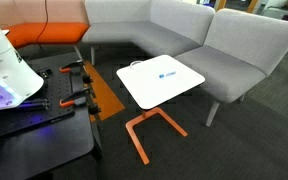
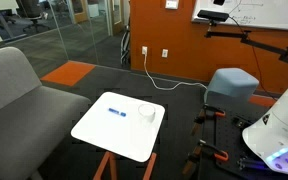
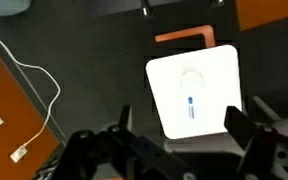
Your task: Put the blue marker in the glass cup
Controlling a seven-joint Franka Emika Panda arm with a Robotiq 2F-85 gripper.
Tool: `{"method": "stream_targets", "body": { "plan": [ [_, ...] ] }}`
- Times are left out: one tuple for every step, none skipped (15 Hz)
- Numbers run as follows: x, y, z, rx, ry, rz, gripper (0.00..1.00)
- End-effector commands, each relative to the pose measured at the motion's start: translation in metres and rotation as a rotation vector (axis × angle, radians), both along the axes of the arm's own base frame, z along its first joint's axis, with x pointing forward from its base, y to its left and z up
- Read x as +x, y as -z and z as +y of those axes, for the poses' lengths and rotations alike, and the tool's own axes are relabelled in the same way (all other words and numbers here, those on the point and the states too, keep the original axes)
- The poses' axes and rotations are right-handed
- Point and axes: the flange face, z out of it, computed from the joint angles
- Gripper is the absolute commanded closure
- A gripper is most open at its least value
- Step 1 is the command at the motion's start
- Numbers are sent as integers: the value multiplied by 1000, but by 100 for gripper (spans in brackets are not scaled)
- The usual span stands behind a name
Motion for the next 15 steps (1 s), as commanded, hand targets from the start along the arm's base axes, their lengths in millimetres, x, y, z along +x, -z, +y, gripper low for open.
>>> {"method": "stream_targets", "body": {
  "plan": [
    [0, 0, 0, 0, 0, 1, 0],
    [0, 0, 0, 0, 0, 1, 0],
    [0, 0, 0, 0, 0, 1, 0],
    [0, 0, 0, 0, 0, 1, 0],
    [0, 0, 0, 0, 0, 1, 0],
    [0, 0, 0, 0, 0, 1, 0],
    [0, 0, 0, 0, 0, 1, 0],
    [0, 0, 0, 0, 0, 1, 0],
    [10, 7, 2, -6, -6, 18, 0],
    [18, 14, 4, 0, -18, 33, 0],
    [35, 28, 6, 5, -28, 57, 0],
    [49, 41, 7, 3, -32, 79, 0],
    [67, 57, 8, 5, -41, 98, 0],
    [89, 77, 10, 17, -55, 112, 0],
    [109, 94, 13, 35, -74, 106, 0]
  ]
}}
